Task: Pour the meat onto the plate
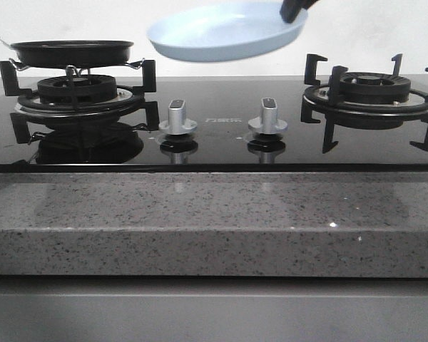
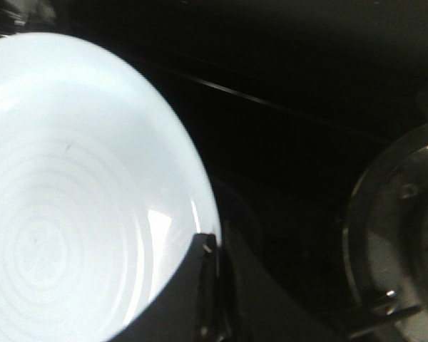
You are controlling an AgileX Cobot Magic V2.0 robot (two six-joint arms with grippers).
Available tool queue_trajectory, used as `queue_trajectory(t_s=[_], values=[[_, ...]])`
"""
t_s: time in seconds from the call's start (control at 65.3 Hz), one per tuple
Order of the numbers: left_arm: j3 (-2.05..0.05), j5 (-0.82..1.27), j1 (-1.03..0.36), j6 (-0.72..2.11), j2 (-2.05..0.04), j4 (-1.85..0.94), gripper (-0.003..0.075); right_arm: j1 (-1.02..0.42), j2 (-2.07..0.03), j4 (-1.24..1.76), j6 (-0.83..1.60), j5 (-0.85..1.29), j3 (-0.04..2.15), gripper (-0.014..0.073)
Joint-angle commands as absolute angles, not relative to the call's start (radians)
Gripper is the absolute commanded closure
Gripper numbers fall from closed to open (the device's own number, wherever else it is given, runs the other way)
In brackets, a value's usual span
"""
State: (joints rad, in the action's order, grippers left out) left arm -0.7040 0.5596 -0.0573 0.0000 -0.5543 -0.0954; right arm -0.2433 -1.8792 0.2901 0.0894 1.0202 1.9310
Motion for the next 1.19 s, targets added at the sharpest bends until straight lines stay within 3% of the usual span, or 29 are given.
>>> queue_trajectory(t_s=[0.0, 0.245, 0.536, 1.179], values=[[-0.740, 0.476, -0.056, 0.000, -0.563, -0.099, 0.0279, -0.241, -1.731, 0.344, 0.107, 0.899, 1.839, 0.0663], [-0.740, 0.476, -0.056, 0.000, -0.563, -0.099, 0.0279, -0.249, -1.556, 0.374, 0.161, 0.751, 1.505, 0.0663], [-0.740, 0.476, -0.056, 0.000, -0.563, -0.099, 0.0279, -0.279, -1.506, 0.401, 0.188, 0.682, 1.291, 0.0663], [-0.740, 0.476, -0.056, 0.000, -0.563, -0.099, 0.0279, -0.308, -1.508, 0.431, 0.191, 0.617, 1.226, 0.0663]])
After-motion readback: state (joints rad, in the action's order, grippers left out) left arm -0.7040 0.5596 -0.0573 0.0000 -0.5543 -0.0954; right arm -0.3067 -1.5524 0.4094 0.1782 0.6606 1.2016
